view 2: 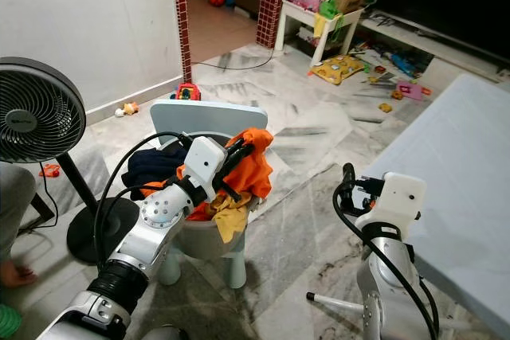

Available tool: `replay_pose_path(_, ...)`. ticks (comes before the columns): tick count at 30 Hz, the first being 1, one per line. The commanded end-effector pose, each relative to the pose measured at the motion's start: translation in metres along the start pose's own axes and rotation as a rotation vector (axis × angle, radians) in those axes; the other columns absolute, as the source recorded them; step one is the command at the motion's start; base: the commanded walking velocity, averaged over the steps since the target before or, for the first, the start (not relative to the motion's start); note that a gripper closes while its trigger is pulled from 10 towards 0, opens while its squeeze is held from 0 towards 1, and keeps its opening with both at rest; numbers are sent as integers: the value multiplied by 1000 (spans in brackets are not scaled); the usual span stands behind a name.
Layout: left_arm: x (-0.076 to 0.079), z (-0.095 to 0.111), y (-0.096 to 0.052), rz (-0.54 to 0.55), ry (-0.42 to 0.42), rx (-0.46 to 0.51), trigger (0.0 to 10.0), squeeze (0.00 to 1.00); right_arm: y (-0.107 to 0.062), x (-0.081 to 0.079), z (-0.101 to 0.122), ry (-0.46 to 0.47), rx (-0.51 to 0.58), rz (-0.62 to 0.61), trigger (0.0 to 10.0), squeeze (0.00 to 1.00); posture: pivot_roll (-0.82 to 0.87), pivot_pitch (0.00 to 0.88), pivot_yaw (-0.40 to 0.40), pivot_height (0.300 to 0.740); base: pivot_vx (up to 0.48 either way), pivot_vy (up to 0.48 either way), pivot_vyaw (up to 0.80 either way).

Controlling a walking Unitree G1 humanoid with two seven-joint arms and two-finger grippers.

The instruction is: Hang hanger

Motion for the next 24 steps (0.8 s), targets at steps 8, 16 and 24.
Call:
replay_pose_path(8,8,5,4,-45,5,20,10000,0,-2,5,0,-4,-1,-16,10000,0,31,0,-87,740,-254,0,0)
replay_pose_path(16,16,4,2,-93,-8,29,10000,0,-4,7,-1,0,-6,-22,10000,0,23,0,-83,740,-31,0,0)
replay_pose_path(24,17,11,3,-140,-42,76,10000,0,-7,4,-3,44,-13,-13,10000,0,20,0,-77,740,0,0,0)
Point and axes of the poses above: a point about 5 cm out from each wrist's last joint towards the gripper, its own y axis pointing out of the wrist towards the gripper, its own z axis along the axis of the wrist's last joint, x = y × z, the point moved 1 cm from there along y, pointing out of the wrist towards the gripper, and after that the axes turned 11 degrees about y, right-handed, at the moved point
